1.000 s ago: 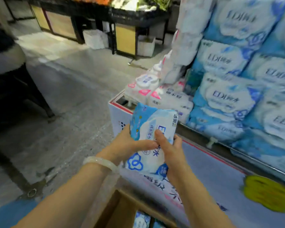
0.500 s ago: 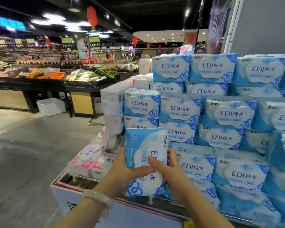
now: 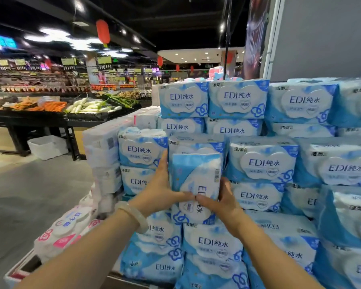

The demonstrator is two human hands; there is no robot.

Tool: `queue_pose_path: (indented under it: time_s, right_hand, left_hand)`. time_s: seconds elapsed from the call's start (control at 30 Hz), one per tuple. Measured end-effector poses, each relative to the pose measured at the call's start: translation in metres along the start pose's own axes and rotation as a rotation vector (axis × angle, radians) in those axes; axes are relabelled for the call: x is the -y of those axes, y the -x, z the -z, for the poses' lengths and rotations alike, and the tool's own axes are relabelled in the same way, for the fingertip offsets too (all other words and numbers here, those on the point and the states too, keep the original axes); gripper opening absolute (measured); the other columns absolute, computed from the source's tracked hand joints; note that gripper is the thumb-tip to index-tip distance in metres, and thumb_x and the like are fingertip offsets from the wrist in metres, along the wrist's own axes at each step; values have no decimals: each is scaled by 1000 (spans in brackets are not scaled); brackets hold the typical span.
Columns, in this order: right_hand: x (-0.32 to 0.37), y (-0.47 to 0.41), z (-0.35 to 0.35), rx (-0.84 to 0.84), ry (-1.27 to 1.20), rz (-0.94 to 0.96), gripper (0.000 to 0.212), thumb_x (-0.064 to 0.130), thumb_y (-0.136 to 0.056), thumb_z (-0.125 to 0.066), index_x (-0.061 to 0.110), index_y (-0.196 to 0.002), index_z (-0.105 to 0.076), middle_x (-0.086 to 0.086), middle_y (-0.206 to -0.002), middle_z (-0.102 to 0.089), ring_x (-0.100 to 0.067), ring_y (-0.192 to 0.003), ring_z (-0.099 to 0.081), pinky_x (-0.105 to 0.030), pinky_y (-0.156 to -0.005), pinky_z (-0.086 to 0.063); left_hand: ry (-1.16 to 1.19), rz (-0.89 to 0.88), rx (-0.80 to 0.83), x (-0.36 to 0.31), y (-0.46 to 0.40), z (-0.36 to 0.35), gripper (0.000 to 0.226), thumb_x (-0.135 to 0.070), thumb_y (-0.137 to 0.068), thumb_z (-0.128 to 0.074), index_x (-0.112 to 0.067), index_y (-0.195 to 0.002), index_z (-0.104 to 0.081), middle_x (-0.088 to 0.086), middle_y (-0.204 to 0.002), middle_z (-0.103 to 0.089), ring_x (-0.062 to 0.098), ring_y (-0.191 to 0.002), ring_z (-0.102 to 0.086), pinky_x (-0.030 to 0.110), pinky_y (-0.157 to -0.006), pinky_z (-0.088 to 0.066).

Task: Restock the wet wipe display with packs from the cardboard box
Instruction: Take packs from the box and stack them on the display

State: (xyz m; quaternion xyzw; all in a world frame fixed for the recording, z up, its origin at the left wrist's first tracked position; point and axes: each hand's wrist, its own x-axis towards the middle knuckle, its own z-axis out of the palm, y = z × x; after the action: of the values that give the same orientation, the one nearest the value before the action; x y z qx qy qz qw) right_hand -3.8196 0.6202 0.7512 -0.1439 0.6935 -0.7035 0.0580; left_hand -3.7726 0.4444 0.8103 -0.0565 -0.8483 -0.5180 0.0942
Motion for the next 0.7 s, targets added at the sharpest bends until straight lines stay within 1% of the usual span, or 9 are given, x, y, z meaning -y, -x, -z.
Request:
queue_pose_path:
  time_s: [0.1, 0.17, 0.23, 0.37, 0.43, 0.53, 0.57, 0.63, 0.7]
  right_hand:
    - [-6, -1, 6, 30, 118, 2, 104, 21, -51, -92, 23, -137, -33, 1, -126, -59, -19, -115, -59, -41, -91, -55]
    - [2, -2, 2, 35, 161, 33, 99, 13, -55, -91, 26, -134, -33, 12, -119, -56, -15, -113, -58, -38, -90, -55]
    - [12, -7, -6, 55, 181, 59, 101, 8, -54, -90, 29, -136, -34, 14, -122, -53, -14, -113, -57, -38, -90, -55]
    - [35, -21, -35, 93, 542, 130, 122, 38, -36, -92, 38, -141, -29, 5, -140, -40, -21, -132, -40, -48, -107, -41]
    - [48, -25, -52, 152, 737, 152, 116, 36, -48, -90, 32, -145, -27, -1, -144, -34, -24, -136, -31, -44, -113, -32]
    - [55, -27, -74, 185, 948, 178, 94, 45, -63, -81, 27, -143, -34, -4, -142, -37, -26, -134, -32, -43, -111, -31]
    - [50, -28, -78, 176, 988, 166, 91, 48, -66, -79, 29, -142, -35, -3, -142, -36, -27, -133, -32, -45, -111, -32]
    - [38, -26, -83, 144, 985, 118, 94, 47, -69, -77, 32, -146, -26, -6, -146, -29, -32, -135, -31, -47, -110, -34]
    - [27, -22, -87, 101, 840, 71, 104, 40, -71, -79, 32, -150, -11, -11, -150, -24, -33, -137, -31, -44, -109, -35]
  left_hand:
    - [-475, -136, 59, -21, -10, 12, 115, -30, -68, -82, -34, -149, -1, -7, -157, -14, 15, -145, -16, 39, -120, -20]
    - [-703, -161, 140, -37, -15, 18, 102, -40, -71, -78, -29, -150, -15, -5, -156, -19, 16, -143, -21, 31, -115, -21]
    - [-730, -105, 128, -42, -15, 27, 96, -43, -70, -78, -26, -148, -25, -3, -151, -31, 17, -137, -32, 28, -110, -28]
    - [-566, 73, -59, -20, 2, 60, 94, -40, -64, -83, -24, -142, -35, -3, -138, -48, 16, -128, -45, 30, -105, -36]
    - [-428, 181, -102, 2, 13, 74, 93, -40, -61, -84, -26, -140, -37, -7, -129, -51, 15, -125, -48, 32, -105, -40]
    - [-148, 289, -171, 39, 24, 83, 80, -32, -59, -86, -25, -127, -44, -3, -122, -57, 18, -114, -56, 36, -98, -49]
    - [-75, 307, -182, 47, 29, 82, 72, -24, -62, -86, -25, -121, -45, -1, -118, -60, 17, -107, -59, 35, -93, -52]
    - [101, 334, -223, 67, 32, 81, 79, -19, -58, -89, -20, -122, -43, 6, -117, -64, 20, -101, -65, 40, -89, -56]
    - [230, 322, -277, 77, 32, 79, 83, -13, -57, -88, -14, -126, -42, 10, -115, -66, 23, -100, -67, 40, -84, -59]
